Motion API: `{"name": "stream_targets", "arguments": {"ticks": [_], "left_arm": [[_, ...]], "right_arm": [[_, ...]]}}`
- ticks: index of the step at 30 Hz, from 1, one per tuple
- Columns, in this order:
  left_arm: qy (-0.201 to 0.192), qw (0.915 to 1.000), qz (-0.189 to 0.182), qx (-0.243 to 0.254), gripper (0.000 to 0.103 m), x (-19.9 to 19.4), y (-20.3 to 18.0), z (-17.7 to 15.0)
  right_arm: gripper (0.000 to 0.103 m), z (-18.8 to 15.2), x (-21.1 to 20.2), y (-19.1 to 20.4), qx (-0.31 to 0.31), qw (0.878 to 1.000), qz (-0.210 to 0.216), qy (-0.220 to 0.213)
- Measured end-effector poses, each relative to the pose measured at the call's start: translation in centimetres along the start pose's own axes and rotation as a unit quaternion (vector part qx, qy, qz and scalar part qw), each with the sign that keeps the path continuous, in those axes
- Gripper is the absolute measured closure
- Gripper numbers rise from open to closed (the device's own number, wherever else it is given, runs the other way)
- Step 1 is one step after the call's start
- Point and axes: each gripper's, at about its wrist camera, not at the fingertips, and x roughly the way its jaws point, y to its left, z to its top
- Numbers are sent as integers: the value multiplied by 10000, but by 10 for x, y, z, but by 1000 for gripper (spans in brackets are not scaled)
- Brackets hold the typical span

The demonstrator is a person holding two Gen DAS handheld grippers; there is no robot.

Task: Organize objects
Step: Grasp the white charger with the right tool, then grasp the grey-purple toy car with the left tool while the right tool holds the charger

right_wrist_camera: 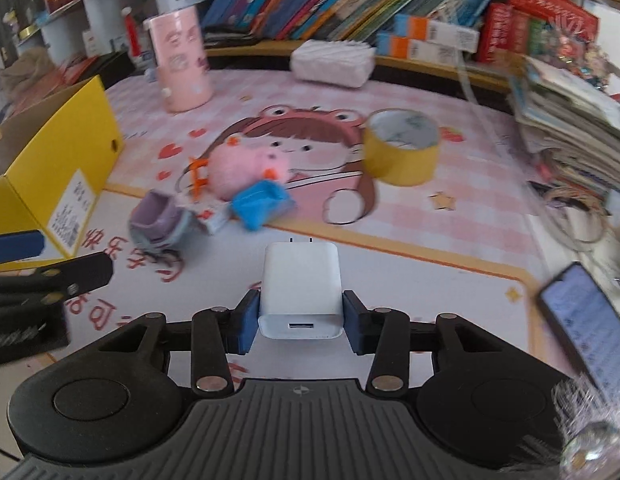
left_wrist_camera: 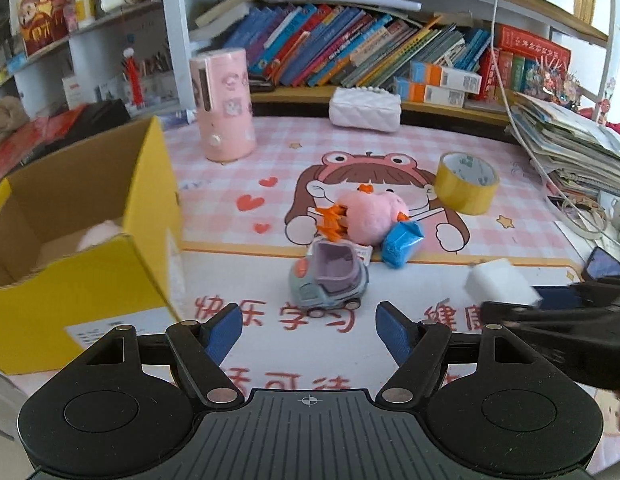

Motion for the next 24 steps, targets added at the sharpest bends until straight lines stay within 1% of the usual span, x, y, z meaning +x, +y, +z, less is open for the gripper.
{"name": "stream_targets", "arguments": {"ticks": [6, 16, 24], "left_arm": [[118, 9999, 36, -11, 29, 22, -9, 7], [181, 9997, 175, -44, 29, 44, -13, 14], [253, 9994, 216, -88, 29, 57, -11, 18]], "right_arm": [[62, -2, -8, -18, 38, 9998, -59, -205], [63, 0, -5, -31, 45, 9996, -154, -248], [63, 5, -3, -34, 30, 9993, -144, -333]]}}
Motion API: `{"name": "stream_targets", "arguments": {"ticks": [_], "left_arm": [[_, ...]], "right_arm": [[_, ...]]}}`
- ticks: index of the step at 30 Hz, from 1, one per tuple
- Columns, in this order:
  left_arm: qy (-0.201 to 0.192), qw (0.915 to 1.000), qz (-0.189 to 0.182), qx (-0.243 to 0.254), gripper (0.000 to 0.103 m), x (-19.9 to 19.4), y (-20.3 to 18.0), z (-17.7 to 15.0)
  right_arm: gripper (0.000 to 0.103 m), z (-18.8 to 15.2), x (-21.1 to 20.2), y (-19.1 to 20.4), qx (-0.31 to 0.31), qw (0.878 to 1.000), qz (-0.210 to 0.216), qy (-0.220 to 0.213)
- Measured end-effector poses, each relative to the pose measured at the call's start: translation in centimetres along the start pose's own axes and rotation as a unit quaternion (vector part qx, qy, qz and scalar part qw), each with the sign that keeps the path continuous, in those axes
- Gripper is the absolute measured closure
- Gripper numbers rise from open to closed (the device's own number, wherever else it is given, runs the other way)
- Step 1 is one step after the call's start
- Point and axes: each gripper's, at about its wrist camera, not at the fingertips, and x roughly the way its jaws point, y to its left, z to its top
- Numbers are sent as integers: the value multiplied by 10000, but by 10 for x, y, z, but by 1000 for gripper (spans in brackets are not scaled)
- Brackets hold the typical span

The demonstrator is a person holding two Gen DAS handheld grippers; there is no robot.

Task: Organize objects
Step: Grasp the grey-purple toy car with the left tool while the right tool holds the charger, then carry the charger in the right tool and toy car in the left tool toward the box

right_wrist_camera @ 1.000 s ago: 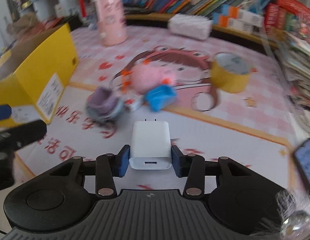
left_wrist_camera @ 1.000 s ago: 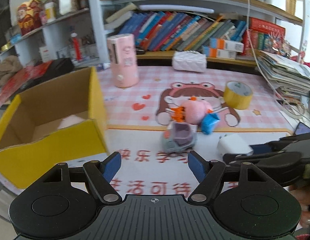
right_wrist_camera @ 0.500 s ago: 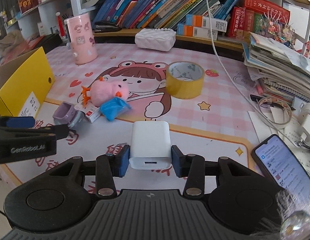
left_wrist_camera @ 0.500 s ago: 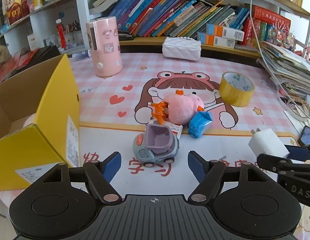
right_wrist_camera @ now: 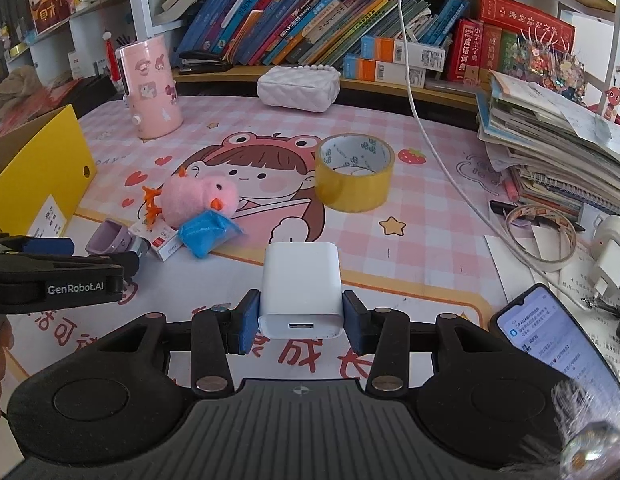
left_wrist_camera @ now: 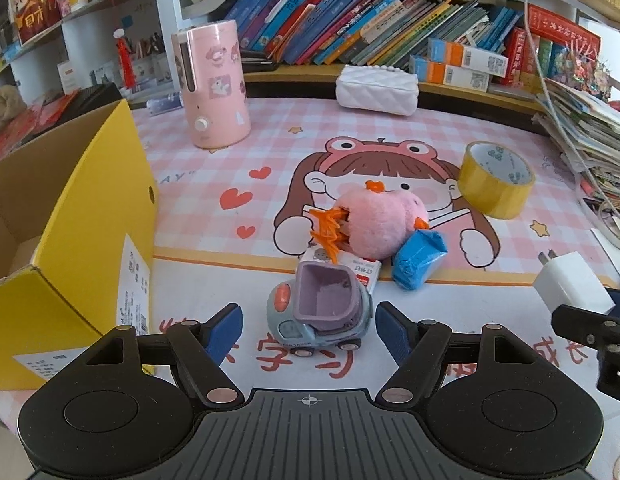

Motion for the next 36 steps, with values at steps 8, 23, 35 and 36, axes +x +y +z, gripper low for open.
{"name": "stream_targets", "arguments": {"ticks": [8, 23, 35, 36], "left_arm": [[153, 9998, -62, 52, 36, 20, -2, 4], [-308, 9969, -720, 12, 40, -27, 12, 8], [-479, 9923, -1044, -467, 40, -83, 67, -24], [-485, 9923, -1037, -478, 40, -87, 72, -29]], "right_arm": [[63, 3, 6, 0, -50, 10000, -1, 37], [63, 7, 3, 15, 12, 10000, -65, 24], [62, 0, -29, 72, -33, 9998, 207, -45], [62, -3, -32, 80, -77, 9997, 221, -36]]}}
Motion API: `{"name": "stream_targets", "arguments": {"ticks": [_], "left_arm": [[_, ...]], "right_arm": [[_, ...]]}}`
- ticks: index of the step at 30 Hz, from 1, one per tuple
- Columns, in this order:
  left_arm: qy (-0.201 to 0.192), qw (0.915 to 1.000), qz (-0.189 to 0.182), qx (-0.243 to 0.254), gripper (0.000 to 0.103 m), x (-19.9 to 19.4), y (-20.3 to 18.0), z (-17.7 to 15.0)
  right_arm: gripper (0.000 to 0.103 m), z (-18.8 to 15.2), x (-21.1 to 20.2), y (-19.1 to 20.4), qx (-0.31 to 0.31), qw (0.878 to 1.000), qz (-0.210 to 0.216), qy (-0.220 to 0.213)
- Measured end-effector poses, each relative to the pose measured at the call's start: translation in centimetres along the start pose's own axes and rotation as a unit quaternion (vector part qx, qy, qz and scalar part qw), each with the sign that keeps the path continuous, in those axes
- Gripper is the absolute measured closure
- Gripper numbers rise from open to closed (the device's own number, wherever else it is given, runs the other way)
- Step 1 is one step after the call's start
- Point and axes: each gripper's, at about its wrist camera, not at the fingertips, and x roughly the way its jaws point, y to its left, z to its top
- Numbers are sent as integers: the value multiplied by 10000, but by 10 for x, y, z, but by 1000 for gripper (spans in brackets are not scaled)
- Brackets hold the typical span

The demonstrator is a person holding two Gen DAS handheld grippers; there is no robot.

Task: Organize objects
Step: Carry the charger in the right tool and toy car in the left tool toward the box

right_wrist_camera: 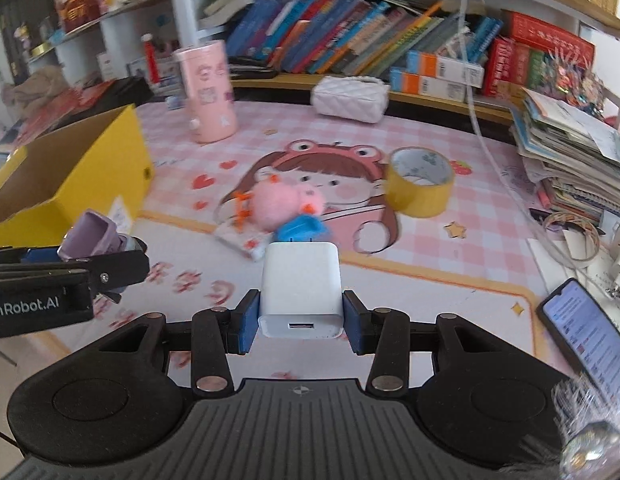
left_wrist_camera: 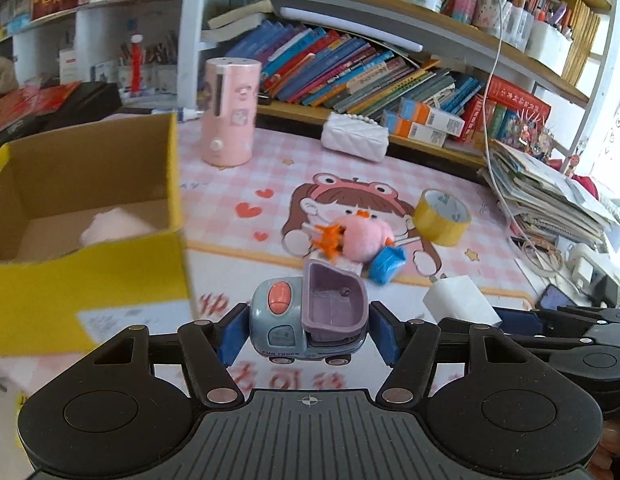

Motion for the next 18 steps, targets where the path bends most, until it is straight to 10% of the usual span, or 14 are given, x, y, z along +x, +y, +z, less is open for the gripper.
{"name": "stream_targets", "arguments": {"ticks": [18], "left_arm": [[-69, 9982, 371, -464, 40, -96, 94, -61]], "right_arm": [[62, -54, -43, 123, -487, 9977, 397, 270]]}}
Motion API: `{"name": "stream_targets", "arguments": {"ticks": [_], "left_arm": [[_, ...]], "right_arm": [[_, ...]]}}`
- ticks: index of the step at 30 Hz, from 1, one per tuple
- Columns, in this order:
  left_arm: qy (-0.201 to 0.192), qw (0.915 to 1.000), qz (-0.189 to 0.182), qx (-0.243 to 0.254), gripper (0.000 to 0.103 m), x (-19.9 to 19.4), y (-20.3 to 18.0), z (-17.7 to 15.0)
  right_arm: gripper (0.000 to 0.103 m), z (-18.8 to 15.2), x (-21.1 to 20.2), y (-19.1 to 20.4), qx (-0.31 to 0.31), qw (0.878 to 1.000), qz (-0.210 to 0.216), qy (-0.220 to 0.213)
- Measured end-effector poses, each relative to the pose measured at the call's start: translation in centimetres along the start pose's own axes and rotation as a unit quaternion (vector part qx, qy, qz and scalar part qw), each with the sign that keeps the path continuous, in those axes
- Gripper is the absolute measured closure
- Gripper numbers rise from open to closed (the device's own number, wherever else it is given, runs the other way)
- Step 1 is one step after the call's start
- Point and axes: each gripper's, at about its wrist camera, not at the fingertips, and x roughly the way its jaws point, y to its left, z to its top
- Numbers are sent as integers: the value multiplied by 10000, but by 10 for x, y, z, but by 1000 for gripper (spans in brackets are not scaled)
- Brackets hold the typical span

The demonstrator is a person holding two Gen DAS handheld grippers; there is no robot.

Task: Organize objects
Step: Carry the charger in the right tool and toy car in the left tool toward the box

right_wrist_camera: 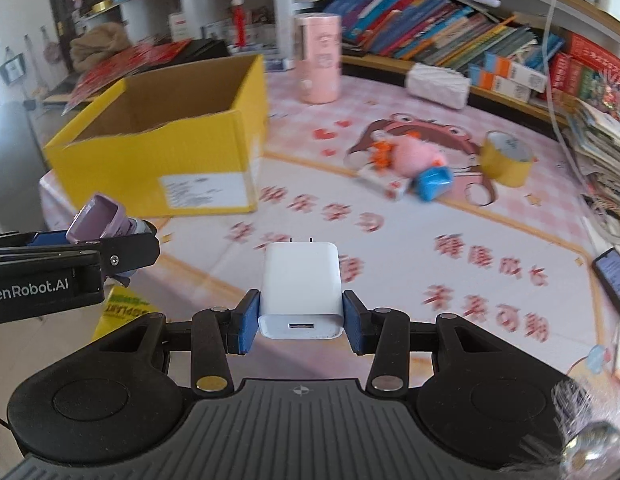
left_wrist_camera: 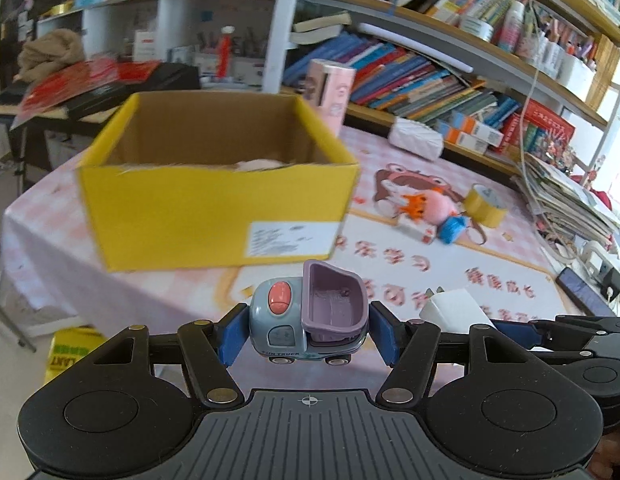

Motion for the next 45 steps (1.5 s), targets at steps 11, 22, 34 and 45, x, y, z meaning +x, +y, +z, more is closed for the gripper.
{"name": "stream_targets", "arguments": {"ticks": [11, 22, 34, 45], "left_arm": [[-95, 9996, 239, -71, 40, -37, 44, -18], [-401, 9987, 307, -76, 40, -62, 71, -20], [-1028, 9944, 247, 61, 40, -79, 85, 13], [-1571, 9871, 291, 90, 40, -61, 79, 71]], "right_arm": [[62, -17, -8, 65, -194, 9993, 320, 15], [62, -18, -15, 101, -315, 9986, 405, -161], [62, 11, -23, 119, -274, 9970, 328, -647], [62, 81, -23, 114, -389, 9896, 331, -1347]]}}
